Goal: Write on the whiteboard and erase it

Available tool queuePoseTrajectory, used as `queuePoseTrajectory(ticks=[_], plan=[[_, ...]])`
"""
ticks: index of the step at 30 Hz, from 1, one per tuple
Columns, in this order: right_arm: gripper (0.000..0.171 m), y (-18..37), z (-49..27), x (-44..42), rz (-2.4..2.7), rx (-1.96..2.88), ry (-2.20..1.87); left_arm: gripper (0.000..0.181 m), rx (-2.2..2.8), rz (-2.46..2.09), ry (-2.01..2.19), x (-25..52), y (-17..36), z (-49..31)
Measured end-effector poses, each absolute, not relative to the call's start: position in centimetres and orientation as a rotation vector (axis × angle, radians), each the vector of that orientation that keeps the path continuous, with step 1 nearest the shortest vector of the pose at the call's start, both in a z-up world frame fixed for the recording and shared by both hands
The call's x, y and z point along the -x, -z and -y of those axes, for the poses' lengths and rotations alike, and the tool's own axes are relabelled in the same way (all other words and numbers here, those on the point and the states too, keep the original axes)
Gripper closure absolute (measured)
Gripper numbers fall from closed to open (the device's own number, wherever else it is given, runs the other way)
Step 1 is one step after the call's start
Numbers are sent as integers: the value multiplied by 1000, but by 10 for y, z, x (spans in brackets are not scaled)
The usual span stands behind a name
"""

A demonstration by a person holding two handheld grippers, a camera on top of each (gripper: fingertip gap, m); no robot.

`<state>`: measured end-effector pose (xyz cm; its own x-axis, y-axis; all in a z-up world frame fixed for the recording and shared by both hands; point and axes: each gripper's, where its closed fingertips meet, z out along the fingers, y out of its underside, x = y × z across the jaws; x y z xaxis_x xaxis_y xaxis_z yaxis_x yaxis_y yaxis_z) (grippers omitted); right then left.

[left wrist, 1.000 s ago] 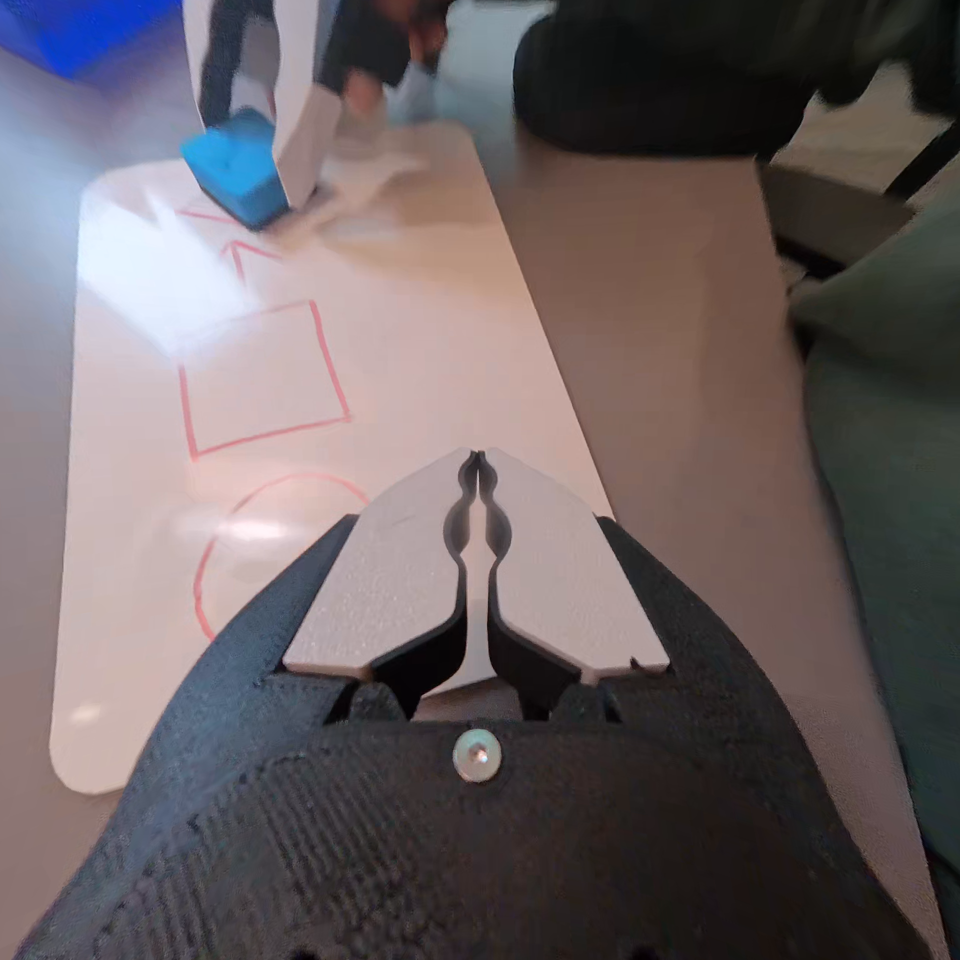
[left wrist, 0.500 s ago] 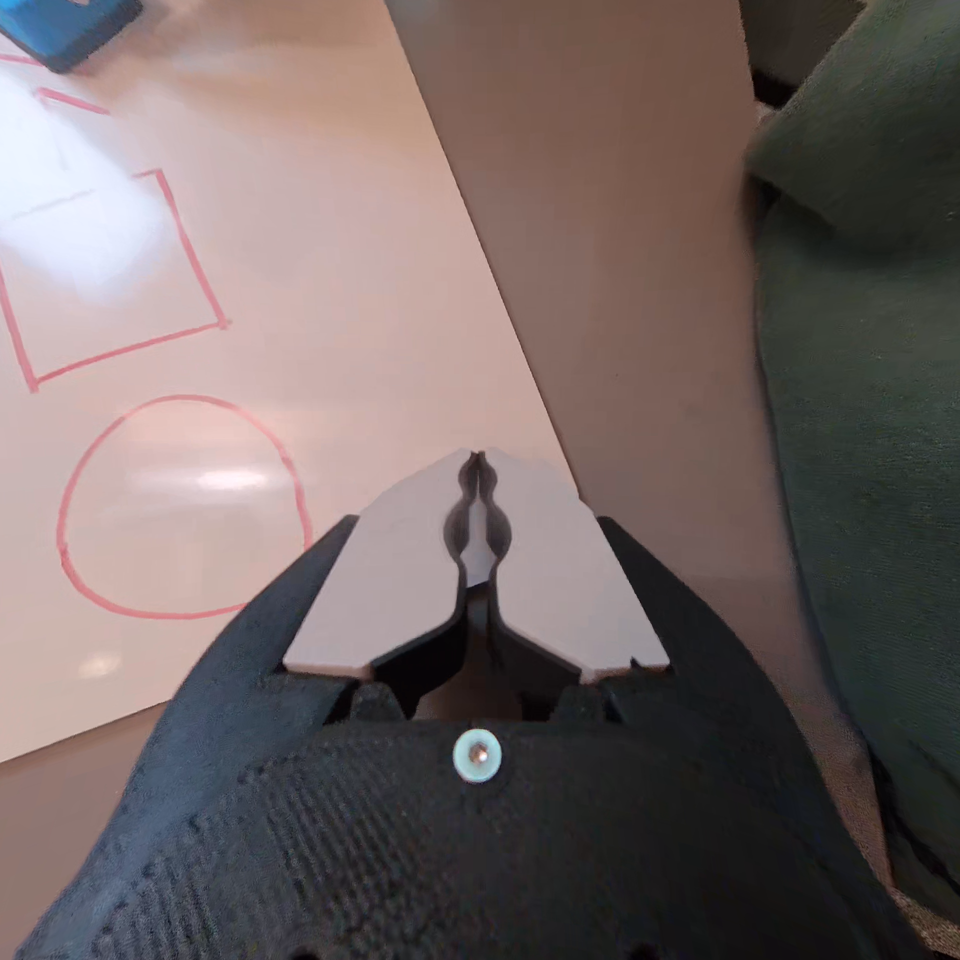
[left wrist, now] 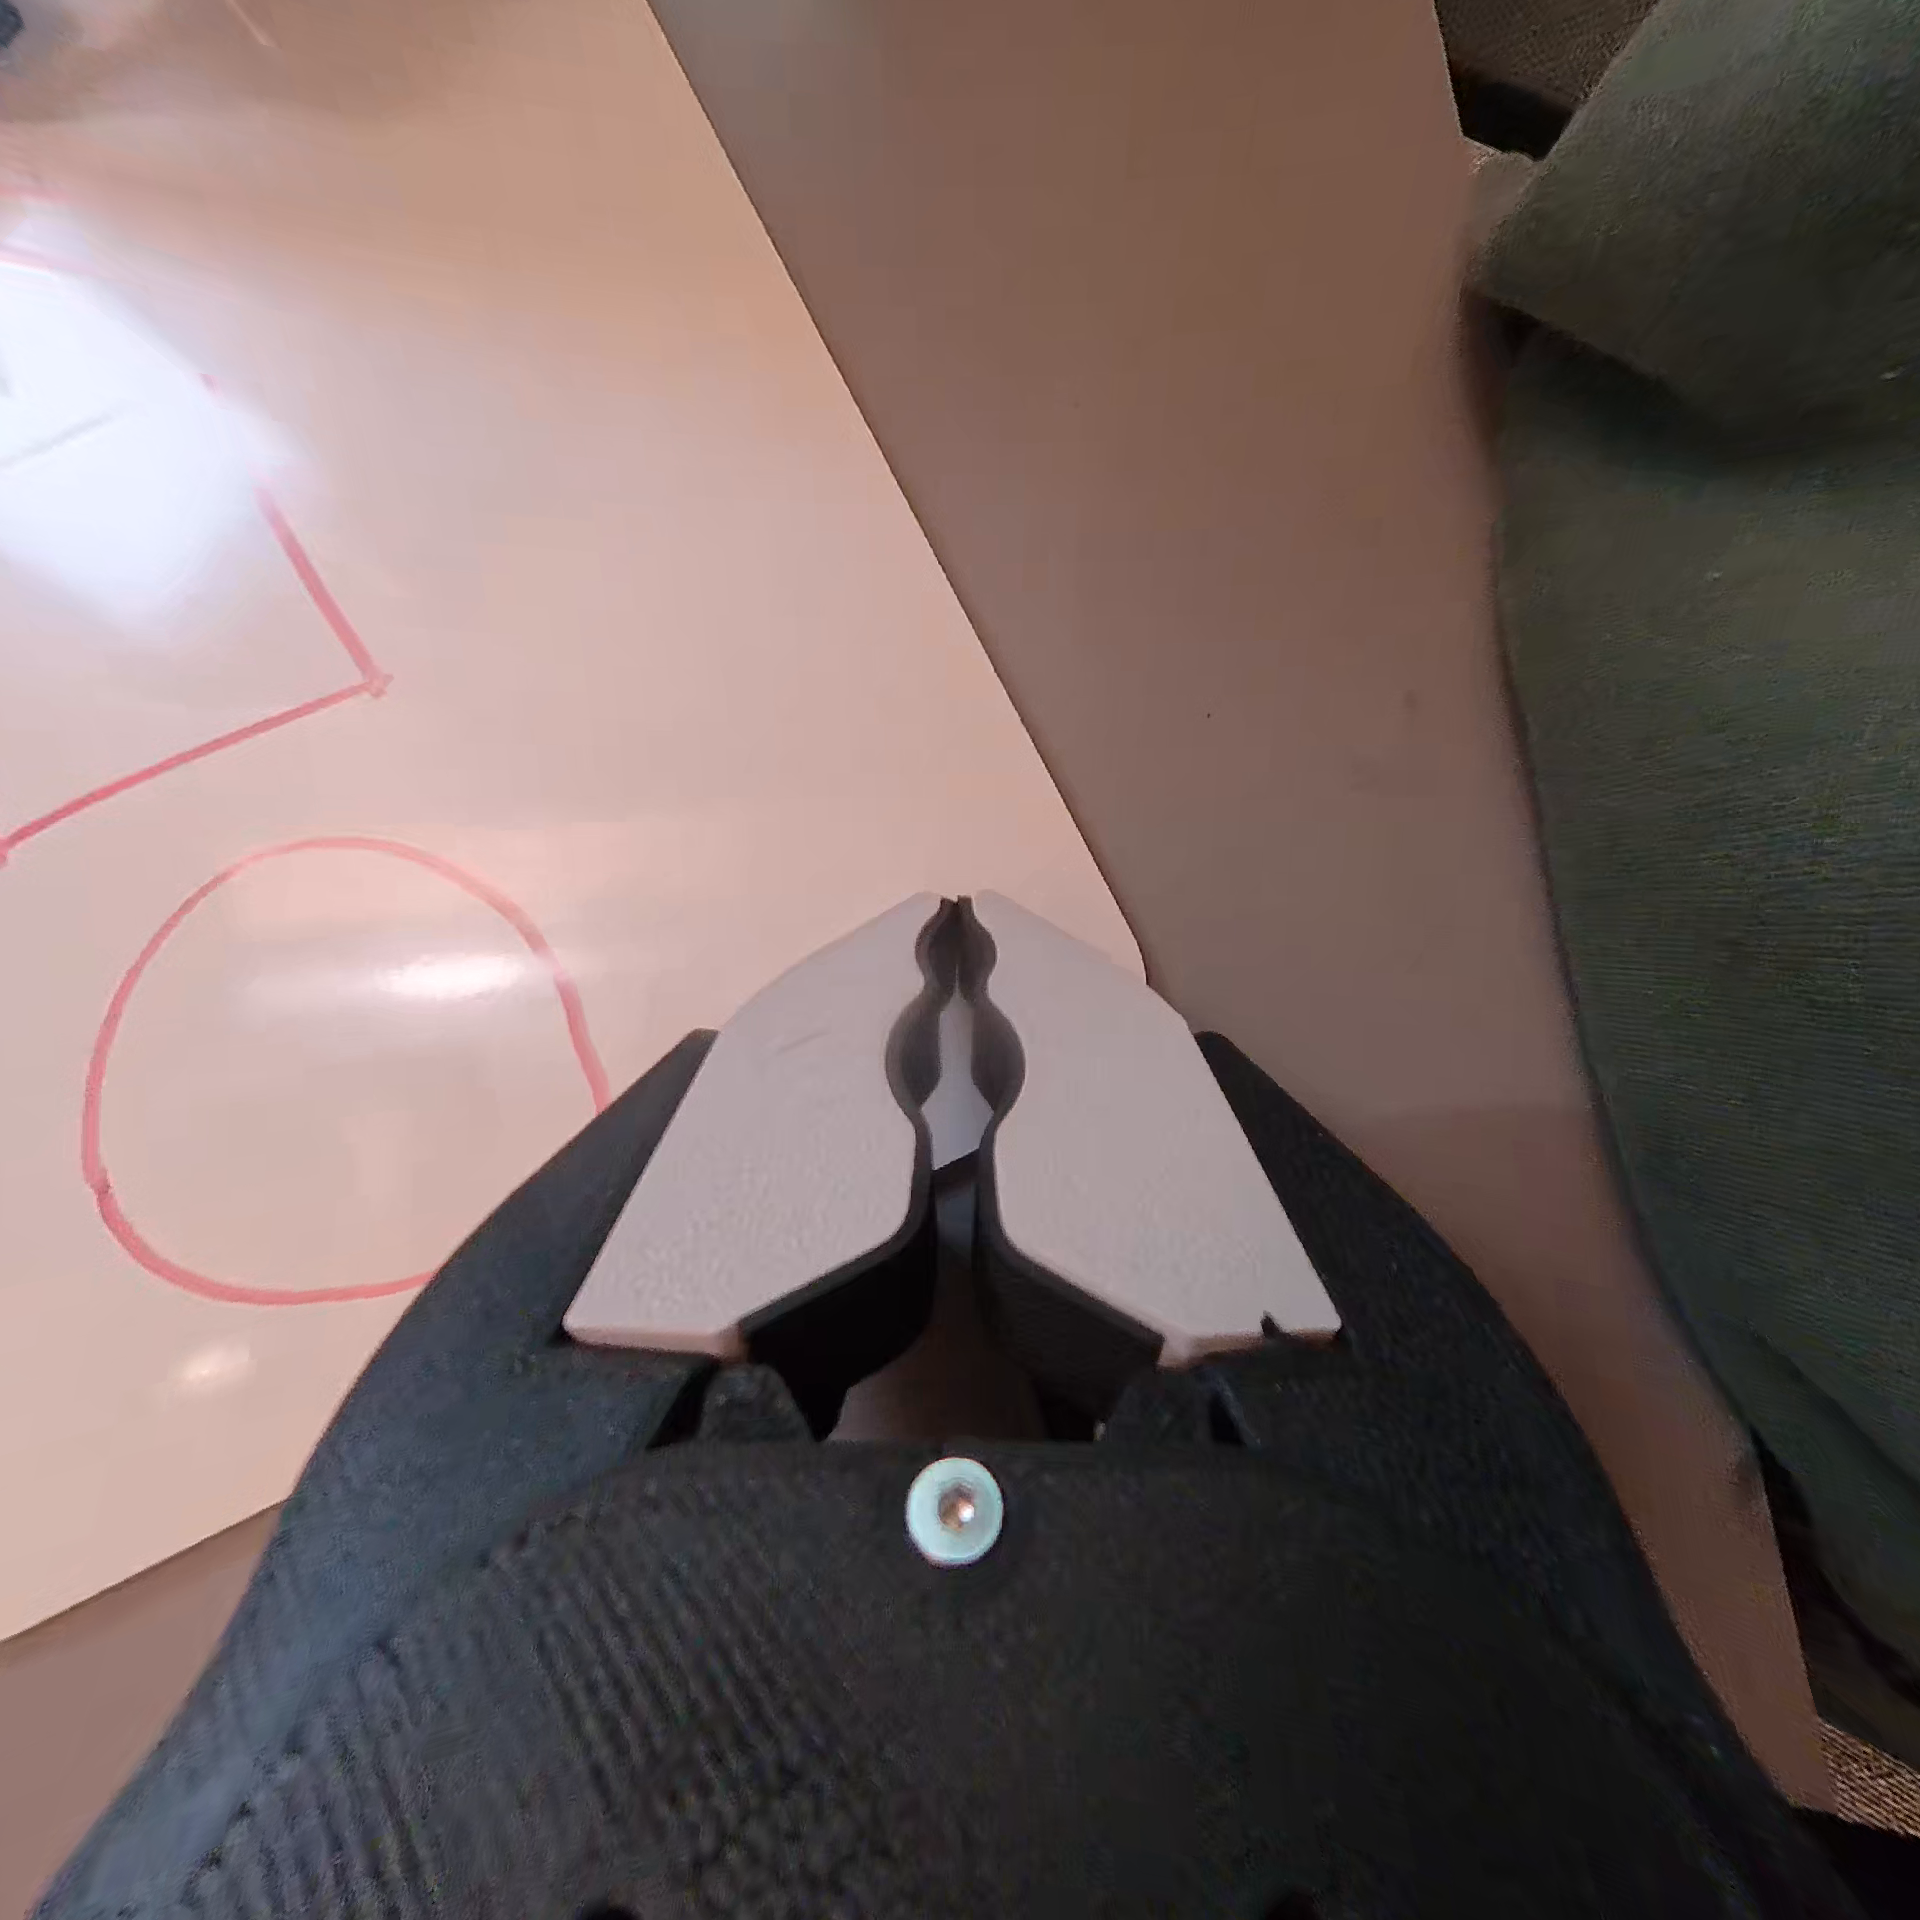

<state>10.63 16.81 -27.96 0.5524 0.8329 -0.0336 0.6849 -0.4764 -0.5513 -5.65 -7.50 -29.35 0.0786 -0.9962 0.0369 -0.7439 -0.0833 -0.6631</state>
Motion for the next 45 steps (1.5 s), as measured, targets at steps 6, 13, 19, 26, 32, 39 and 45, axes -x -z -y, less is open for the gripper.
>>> queuePoseTrajectory(ticks=[6, 13, 19, 26, 32, 39, 45], plan=[[121, 280, -118, -78, 1503, 2293, -366, 181, 1865, -1729, 711, 56, 293, 75], [122, 280, -157, -101, 1283, 2359, -367, 181, 1859, -1729, 710, 57, 292, 72], [121, 280, -129, -69, 1449, 2280, -372, 181, 1863, -1739, 728, 56, 291, 72], [122, 281, -147, -110, 1297, 2392, -334, 181, 1864, -1740, 732, 55, 291, 72], [121, 280, -136, -68, 1458, 2281, -337, 181, 1882, -1748, 732, 55, 290, 72], [121, 280, -138, -102, 1317, 2375, -413, 181, 1880, -1744, 729, 55, 290, 72], [121, 281, -146, -68, 1377, 2272, -417, 181, 1893, -1745, 726, 54, 290, 72]])
